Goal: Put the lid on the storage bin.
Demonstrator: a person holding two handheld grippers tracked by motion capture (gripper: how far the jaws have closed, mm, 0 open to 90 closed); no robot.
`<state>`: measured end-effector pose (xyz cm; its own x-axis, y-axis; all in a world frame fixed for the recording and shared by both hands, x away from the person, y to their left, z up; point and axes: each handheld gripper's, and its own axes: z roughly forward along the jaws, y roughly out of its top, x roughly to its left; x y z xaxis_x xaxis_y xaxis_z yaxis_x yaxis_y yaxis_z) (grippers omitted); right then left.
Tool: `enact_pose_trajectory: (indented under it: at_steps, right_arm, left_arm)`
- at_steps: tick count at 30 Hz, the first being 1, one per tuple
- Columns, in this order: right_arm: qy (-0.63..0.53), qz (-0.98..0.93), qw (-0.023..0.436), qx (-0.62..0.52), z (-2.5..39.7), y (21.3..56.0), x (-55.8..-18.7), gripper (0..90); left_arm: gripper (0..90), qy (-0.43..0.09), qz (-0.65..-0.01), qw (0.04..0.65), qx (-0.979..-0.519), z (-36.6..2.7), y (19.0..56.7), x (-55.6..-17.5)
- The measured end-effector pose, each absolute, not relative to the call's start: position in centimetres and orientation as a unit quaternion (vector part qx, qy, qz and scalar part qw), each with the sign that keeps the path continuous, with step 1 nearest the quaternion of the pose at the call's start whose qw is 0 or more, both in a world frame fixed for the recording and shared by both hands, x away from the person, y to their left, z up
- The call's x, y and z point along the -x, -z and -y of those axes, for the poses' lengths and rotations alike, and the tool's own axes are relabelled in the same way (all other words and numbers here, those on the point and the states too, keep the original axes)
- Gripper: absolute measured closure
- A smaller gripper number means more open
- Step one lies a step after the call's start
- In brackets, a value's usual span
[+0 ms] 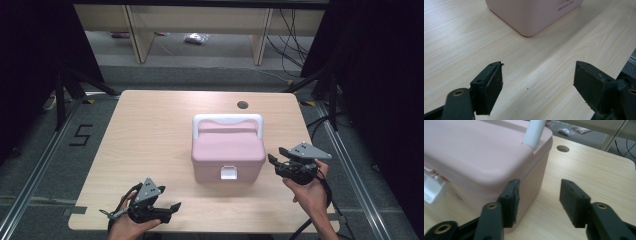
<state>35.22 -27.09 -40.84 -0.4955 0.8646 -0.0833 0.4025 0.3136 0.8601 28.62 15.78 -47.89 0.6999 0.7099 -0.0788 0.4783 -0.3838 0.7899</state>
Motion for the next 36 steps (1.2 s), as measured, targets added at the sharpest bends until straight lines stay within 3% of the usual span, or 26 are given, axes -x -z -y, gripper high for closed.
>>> enact_pose_trajectory:
  at_steps: [16,20,24,36]
  right_arm:
    - [-0.425,-0.754,0.272,-0.42,27.3,42.5,-33.3,30.2]
    - [-0.428,-0.748,0.238,-0.447,27.0,43.1,-32.3,27.6]
    - [-0.424,-0.756,0.253,-0.43,27.3,43.9,-31.8,25.0]
    - [-0.421,-0.78,0.199,-0.417,26.8,45.8,-30.0,16.0]
  left_arm:
    - [21.8,-0.147,-0.359,0.42,-0.82,-16.1,48.1,-28.1]
    - [21.7,-0.15,-0.362,0.416,-0.821,-16.2,48.2,-28.0]
    - [21.4,-0.147,-0.357,0.417,-0.823,-16.2,48.2,-27.9]
    - [17.5,-0.146,-0.358,0.416,-0.823,-16.0,48.5,-27.5]
